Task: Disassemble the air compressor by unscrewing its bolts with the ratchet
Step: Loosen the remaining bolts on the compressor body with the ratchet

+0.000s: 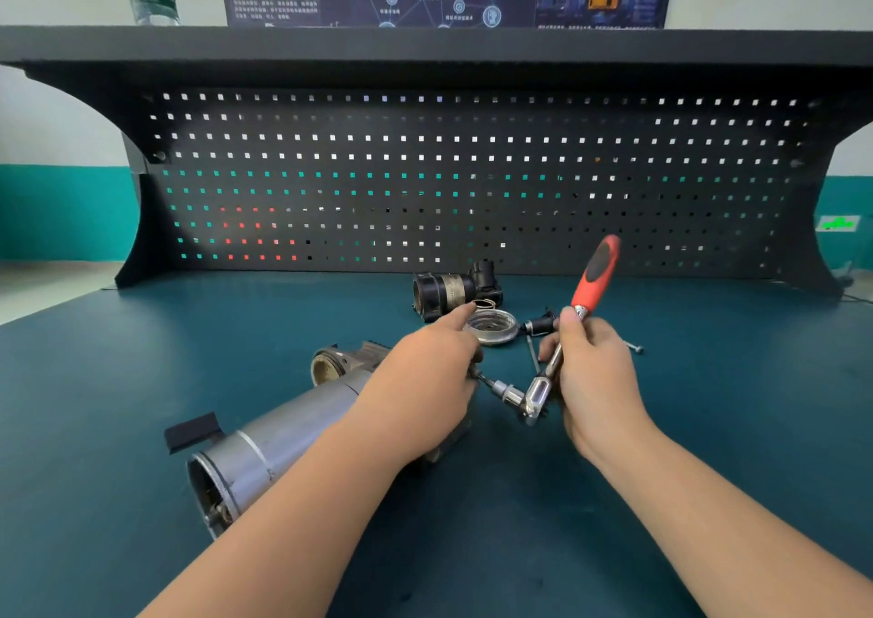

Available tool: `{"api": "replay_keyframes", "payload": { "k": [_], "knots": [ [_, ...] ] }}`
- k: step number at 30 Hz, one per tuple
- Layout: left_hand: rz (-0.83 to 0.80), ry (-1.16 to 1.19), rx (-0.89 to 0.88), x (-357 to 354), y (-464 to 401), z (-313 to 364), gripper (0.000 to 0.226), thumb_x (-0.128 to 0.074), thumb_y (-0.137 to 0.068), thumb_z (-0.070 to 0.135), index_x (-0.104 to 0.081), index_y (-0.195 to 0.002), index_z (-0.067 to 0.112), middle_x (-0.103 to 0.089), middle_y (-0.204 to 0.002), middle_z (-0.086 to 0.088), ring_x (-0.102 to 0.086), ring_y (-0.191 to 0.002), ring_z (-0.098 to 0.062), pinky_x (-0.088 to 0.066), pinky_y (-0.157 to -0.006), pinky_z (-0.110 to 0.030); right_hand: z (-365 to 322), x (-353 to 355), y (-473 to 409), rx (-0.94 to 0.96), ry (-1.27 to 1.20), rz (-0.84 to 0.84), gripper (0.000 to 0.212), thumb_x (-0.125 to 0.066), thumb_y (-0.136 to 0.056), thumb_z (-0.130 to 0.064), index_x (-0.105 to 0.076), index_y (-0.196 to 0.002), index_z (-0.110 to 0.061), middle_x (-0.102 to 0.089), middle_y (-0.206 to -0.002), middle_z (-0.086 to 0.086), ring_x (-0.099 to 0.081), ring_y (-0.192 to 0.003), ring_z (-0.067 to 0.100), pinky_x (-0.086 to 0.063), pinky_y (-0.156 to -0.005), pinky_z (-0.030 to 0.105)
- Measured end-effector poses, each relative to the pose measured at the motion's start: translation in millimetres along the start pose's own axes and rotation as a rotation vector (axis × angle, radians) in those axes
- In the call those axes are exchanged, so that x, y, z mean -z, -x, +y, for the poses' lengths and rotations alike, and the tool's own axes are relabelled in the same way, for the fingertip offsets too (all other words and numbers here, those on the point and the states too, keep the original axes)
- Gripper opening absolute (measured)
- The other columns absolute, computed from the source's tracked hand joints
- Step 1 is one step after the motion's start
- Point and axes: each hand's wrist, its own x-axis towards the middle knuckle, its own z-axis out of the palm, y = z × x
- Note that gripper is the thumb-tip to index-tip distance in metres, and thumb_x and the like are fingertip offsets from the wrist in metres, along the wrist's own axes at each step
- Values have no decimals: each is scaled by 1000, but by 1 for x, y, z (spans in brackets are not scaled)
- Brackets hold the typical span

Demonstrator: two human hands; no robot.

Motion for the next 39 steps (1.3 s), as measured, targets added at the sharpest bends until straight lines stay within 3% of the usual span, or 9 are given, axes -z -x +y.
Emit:
{"api": "replay_keyframes", "payload": {
  "k": [6, 12, 16, 19, 22, 27, 30, 33, 39],
  "knots": [
    [-4, -93, -61, -4, 0, 3, 23, -49, -93, 28, -66, -107, 20, -57, -124, 8, -57, -106, -19, -47, -87, -36, -6, 2, 4, -15, -30, 6, 26, -42, -100, -28, -50, -79, -14, -52, -49, -9, -41, -50, 12, -33, -52, 29],
    [165, -101, -183, -6, 8, 7, 19, -58, -89, 38, -69, -98, 26, -66, -101, 9, -62, -96, -16, -49, -81, -30, -14, 10, 3, -23, -13, 52, 27, -43, -99, -26, -51, -77, -14, -48, -46, -9, -35, -39, 5, -30, -50, 27],
    [371, -142, -312, 7, 9, 14, 10, -71, -78, 30, -71, -75, 21, -67, -66, 5, -63, -57, -21, -49, -51, -24, -31, 20, -5, -56, -121, 22, 26, -44, -99, -26, -53, -78, -16, -48, -44, -9, -33, -37, 7, -27, -47, 26],
    [190, -266, -77, 14, -5, 20, 15, -54, -93, 35, -61, -92, 22, -65, -83, 0, -61, -76, -26, -37, -56, -31, -43, 37, -19, -112, -351, 68, 26, -46, -100, -25, -52, -76, -16, -50, -46, -6, -37, -36, 7, -29, -43, 23],
    [94, -202, 108, 11, -40, 23, 10, -59, -90, 28, -63, -95, 20, -63, -89, -4, -54, -76, -27, -39, -61, -32, -45, 56, -38, -101, -402, 307, 25, -44, -99, -26, -48, -75, -20, -52, -43, -11, -43, -37, 3, -32, -47, 23],
    [-263, -165, 136, -28, -104, 49, 17, -62, -88, 19, -62, -101, 8, -60, -99, -11, -58, -88, -29, -45, -70, -32, -13, 67, -56, -156, -260, 564, 27, -36, -100, -28, -35, -73, -21, -55, -68, 2, -48, -56, 16, -38, -61, 30],
    [-449, -235, 175, -54, -123, 51, 31, -60, -89, 18, -55, -116, 3, -57, -107, -9, -59, -102, -29, -49, -82, -33, 0, 68, -62, -185, -180, 582, 26, -35, -100, -28, -35, -75, -19, -58, -86, 11, -52, -70, 25, -39, -68, 34],
    [-499, -329, 156, -61, -131, 48, 36, -59, -91, 22, -55, -121, 3, -55, -96, -5, -56, -94, -25, -47, -79, -30, 0, 66, -67, -158, -155, 573, 20, -36, -100, -28, -40, -90, -11, -57, -89, 12, -52, -71, 27, -39, -67, 35],
    [-425, -248, 131, -9, -122, 46, 36, -50, -95, 35, -64, -83, 4, -61, -75, -4, -53, -71, -20, -41, -57, -25, -14, 47, -44, -204, -154, 370, 26, -37, -99, -28, -42, -74, -18, -57, -64, 1, -47, -50, 15, -38, -53, 26]
  ]
}}
